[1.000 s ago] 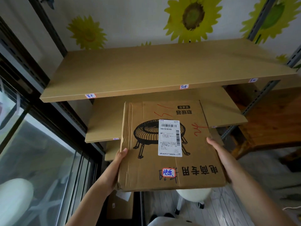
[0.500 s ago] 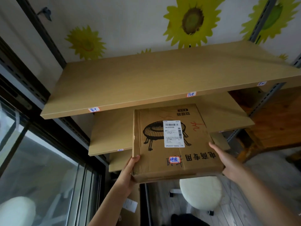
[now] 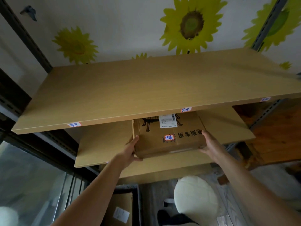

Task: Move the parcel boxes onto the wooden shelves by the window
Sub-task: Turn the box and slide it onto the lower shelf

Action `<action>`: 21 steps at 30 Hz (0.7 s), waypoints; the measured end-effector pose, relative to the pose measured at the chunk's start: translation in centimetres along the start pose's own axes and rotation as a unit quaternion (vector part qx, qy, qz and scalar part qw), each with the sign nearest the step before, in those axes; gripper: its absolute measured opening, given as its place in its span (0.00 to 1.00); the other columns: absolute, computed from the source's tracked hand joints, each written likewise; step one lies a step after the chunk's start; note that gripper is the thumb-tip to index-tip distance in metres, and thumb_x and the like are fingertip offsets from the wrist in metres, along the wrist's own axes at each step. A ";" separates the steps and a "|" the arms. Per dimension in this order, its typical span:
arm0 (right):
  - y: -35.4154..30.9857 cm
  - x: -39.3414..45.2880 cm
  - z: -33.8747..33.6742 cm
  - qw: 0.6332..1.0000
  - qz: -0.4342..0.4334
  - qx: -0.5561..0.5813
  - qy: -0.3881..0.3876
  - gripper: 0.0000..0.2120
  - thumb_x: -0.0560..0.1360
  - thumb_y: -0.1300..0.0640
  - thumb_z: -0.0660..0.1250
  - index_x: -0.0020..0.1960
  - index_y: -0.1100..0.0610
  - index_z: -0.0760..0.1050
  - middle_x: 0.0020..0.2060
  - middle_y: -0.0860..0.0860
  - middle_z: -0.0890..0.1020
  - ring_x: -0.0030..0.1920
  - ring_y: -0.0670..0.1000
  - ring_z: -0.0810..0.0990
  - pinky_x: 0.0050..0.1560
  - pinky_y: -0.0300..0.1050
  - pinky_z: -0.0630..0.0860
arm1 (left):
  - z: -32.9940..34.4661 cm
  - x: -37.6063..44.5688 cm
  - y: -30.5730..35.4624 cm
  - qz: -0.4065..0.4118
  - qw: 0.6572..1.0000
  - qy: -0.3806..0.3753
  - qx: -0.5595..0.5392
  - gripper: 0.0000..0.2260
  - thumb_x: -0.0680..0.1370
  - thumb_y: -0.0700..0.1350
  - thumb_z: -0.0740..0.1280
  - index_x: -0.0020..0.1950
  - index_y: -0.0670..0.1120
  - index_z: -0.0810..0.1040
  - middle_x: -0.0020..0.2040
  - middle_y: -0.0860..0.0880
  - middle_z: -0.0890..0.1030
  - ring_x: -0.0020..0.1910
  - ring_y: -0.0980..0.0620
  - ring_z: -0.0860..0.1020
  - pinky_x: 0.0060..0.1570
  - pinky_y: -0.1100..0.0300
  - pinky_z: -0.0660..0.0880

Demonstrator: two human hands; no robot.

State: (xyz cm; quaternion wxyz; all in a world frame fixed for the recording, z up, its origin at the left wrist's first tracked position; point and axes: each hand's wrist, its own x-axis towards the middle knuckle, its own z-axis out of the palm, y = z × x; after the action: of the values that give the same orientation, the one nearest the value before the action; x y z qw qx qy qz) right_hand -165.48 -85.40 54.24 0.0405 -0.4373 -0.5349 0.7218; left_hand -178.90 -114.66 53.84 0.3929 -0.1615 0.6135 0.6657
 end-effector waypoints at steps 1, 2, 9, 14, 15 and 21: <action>-0.2 1.1 0.1 1.000 -0.009 0.009 0.001 0.23 0.83 0.49 0.58 0.77 0.52 0.62 0.73 0.56 0.70 0.72 0.60 0.70 0.70 0.62 0.69 | 0.4 0.6 0.6 0.009 1.000 0.001 0.006 0.27 0.83 0.52 0.64 0.81 0.51 0.62 0.75 0.42 0.67 0.75 0.34 0.65 0.66 0.26 0.68; -0.4 2.1 0.3 1.000 -0.017 0.013 0.005 0.23 0.84 0.50 0.57 0.78 0.52 0.62 0.74 0.56 0.70 0.73 0.59 0.69 0.71 0.62 0.69 | 0.8 1.1 1.0 0.016 1.000 0.003 0.012 0.26 0.84 0.50 0.63 0.81 0.53 0.61 0.76 0.43 0.66 0.76 0.34 0.65 0.65 0.26 0.68; 1.3 8.7 -0.5 0.993 -0.034 -0.112 0.017 0.24 0.83 0.58 0.57 0.78 0.47 0.62 0.75 0.52 0.70 0.69 0.56 0.74 0.69 0.59 0.72 | 2.7 3.8 0.1 0.072 0.989 0.040 0.122 0.27 0.85 0.37 0.58 0.81 0.57 0.60 0.76 0.44 0.69 0.60 0.44 0.77 0.47 0.44 0.81; 0.8 6.1 0.0 0.967 -0.078 -0.226 0.088 0.23 0.83 0.56 0.59 0.77 0.53 0.65 0.73 0.53 0.72 0.66 0.57 0.76 0.57 0.47 0.74 | 2.5 4.0 -0.9 0.082 0.977 0.058 0.189 0.35 0.80 0.28 0.60 0.83 0.52 0.57 0.64 0.49 0.74 0.44 0.48 0.75 0.36 0.59 0.70; 0.3 5.1 0.1 0.958 -0.107 -0.236 0.118 0.22 0.83 0.55 0.60 0.76 0.54 0.68 0.72 0.54 0.74 0.65 0.57 0.77 0.57 0.47 0.74 | 2.3 4.0 -1.1 0.098 0.970 0.072 0.210 0.34 0.80 0.30 0.62 0.83 0.50 0.57 0.68 0.48 0.74 0.49 0.46 0.76 0.37 0.61 0.71; -4.8 -5.6 -0.1 0.941 -0.311 -0.114 0.070 0.13 0.82 0.53 0.61 0.52 0.58 0.82 0.37 0.49 0.85 0.37 0.46 0.81 0.41 0.41 0.78 | 1.4 2.0 -0.7 0.175 0.888 0.129 0.406 0.34 0.79 0.46 0.66 0.83 0.52 0.56 0.80 0.45 0.67 0.69 0.41 0.75 0.50 0.56 0.72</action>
State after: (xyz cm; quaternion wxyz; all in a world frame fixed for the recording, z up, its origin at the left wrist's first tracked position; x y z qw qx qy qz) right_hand -163.95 -86.24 61.35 0.2503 -0.3000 -0.7186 0.5753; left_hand -179.28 -112.71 52.24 0.2191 0.0378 0.8939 0.3893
